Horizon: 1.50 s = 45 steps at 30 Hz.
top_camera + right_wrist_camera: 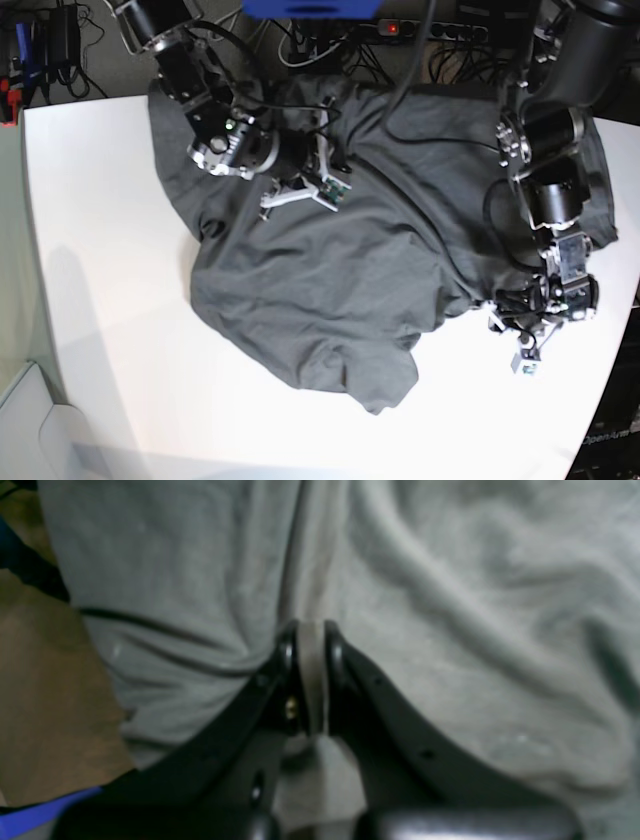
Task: Layout the t-shirt on the table in an organized manner, then fold the t-shirt properly
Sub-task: 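Drag the held shirt edges outward with both grippers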
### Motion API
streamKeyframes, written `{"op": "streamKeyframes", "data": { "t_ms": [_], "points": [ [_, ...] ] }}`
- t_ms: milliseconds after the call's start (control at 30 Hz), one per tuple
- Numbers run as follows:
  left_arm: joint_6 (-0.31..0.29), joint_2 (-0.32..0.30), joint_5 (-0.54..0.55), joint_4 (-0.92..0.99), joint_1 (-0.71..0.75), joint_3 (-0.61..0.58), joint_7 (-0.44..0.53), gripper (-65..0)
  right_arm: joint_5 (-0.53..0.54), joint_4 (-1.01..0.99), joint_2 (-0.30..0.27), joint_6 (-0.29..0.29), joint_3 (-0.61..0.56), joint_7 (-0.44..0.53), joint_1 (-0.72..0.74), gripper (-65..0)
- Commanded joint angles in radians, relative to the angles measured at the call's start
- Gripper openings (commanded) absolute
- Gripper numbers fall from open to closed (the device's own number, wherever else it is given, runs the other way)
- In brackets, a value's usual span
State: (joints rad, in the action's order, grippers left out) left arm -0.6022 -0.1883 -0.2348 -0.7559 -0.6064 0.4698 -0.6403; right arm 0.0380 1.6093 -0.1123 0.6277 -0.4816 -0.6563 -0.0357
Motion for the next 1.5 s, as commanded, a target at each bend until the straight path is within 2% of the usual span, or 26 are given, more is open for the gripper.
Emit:
{"op": "streamKeyframes", "data": {
  "t_ms": [0, 200, 400, 633, 800, 933, 1033, 1167, 1267, 1467],
  "points": [
    [0.000, -0.012, 0.015, -0.026, -0.039, 0.004, -0.005, -54.3, 0.012, 0.030, 0.006, 0.001, 0.013, 0.007, 0.023, -65.0],
    [-0.012, 0.025, 0.015, -0.251, -0.002, 0.004, -0.220, -54.4, 0.018, 0.044, 0.006, 0.001, 0.013, -0.020, 0.063, -65.0],
    [-0.015, 0.060, 0.015, -0.586, 0.184, -0.003, -0.454, -54.4, 0.018, 0.039, 0.006, 0.002, 0.059, -0.020, 0.087, -65.0],
    [-0.015, 0.068, 0.015, -0.896, 0.461, -0.006, -0.553, -54.4, 0.017, 0.039, 0.006, 0.005, 0.110, -0.020, 0.113, -65.0],
    [-0.015, 0.063, 0.015, -0.916, 0.573, -0.041, -0.547, -54.5, 0.018, 0.039, 0.006, 0.005, 0.113, -0.020, 0.119, -65.0],
    [-0.014, 0.062, 0.004, -0.867, 0.580, -0.038, -0.493, -54.5, 0.018, 0.042, 0.006, 0.005, 0.114, -0.020, 0.116, -65.0],
    [-0.014, 0.025, 0.004, -0.778, 0.570, -0.038, -0.453, -54.4, 0.017, 0.047, 0.003, 0.005, 0.114, -0.021, 0.115, -65.0],
    [-0.012, -0.027, 0.005, -0.637, 0.509, -0.038, -0.387, -54.4, 0.012, 0.046, -0.002, 0.005, 0.119, -0.075, 0.119, -65.0],
    [-0.012, -0.050, 0.007, -0.548, 0.458, -0.038, -0.347, -54.4, 0.012, 0.047, 0.000, 0.005, 0.166, -0.090, 0.115, -65.0],
    [-0.003, -0.055, 0.004, -0.371, 0.329, -0.044, -0.244, -54.3, 0.012, 0.047, 0.000, 0.005, 0.215, -0.092, 0.087, -65.0]
  ]
}}
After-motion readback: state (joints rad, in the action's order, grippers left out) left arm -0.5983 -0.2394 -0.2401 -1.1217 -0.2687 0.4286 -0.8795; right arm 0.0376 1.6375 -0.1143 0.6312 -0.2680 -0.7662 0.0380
